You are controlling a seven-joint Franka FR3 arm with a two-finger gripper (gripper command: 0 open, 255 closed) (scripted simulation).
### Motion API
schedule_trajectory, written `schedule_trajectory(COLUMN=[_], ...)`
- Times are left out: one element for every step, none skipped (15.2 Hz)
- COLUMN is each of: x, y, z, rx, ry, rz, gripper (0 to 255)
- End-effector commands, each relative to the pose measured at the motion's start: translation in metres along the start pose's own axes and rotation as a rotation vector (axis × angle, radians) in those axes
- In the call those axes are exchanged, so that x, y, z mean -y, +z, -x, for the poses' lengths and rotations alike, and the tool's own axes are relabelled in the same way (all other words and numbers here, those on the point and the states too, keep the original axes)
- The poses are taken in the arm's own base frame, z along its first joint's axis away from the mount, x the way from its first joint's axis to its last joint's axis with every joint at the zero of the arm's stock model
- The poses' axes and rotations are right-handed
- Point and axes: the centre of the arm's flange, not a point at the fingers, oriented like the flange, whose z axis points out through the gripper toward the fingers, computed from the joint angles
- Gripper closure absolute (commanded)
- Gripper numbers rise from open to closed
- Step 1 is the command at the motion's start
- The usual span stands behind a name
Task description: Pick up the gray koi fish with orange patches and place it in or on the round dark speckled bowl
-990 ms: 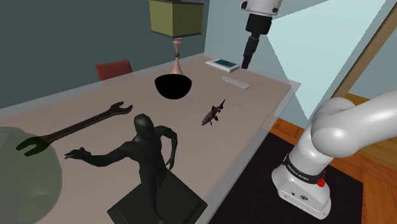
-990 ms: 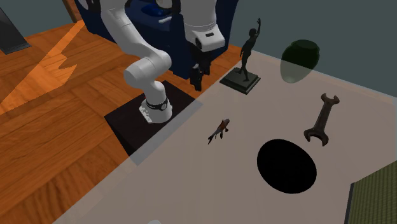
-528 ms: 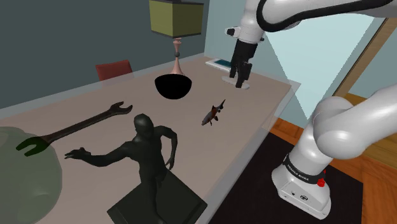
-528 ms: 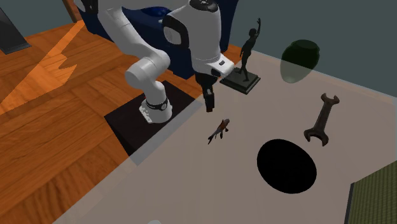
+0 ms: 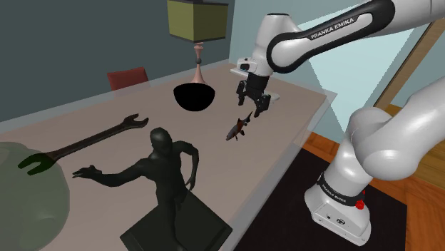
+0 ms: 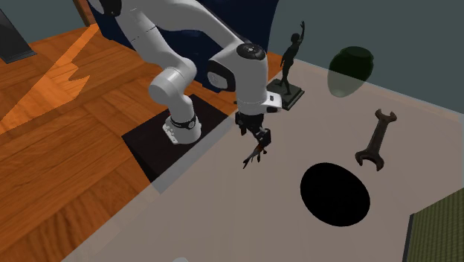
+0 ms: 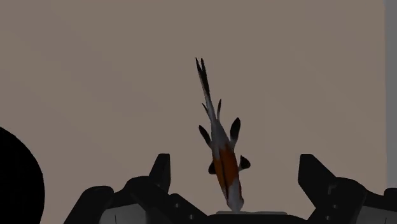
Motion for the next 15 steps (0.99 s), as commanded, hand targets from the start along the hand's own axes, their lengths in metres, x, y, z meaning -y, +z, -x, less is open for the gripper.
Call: schedule_trajectory(x=[-0.003, -0.003, -0.003, -0.003, -0.003, -0.003, -0.003, -0.003, -0.003, -0.003, -0.003, -0.003, -0.003, -0.003, -0.003], y=[0.022, 0.028, 0.033, 0.038, 0.044, 0.049, 0.054, 0.059, 0.062, 0.062, 0.062, 0.062, 0.062, 0.062, 0.062], z=[-0.005, -0.005, -0.005, -0.005, -0.005, -0.005, -0.005, -0.005, -0.005, -0.005, -0.005, -0.005, -0.005, -0.005, -0.005], rx=[-0.003, -0.003, -0.003, -0.003, -0.003, -0.003, -0.003, -0.003, -0.003, -0.003, -0.003, -0.003, -0.003, -0.003, -0.003], ry=[-0.117, -0.117, -0.117, -0.117, -0.117, -0.117, -0.117, -0.117, -0.117, -0.117, -0.117, -0.117, -0.117, -0.117, -0.117], rz=[0.007, 0.007, 0.007, 0.007, 0.007, 0.007, 0.007, 0.007, 0.007, 0.007, 0.007, 0.007, 0.007, 0.007, 0.007], gripper=[0, 0, 0, 0, 0, 0, 0, 0, 0, 0, 0, 0, 0, 0, 0])
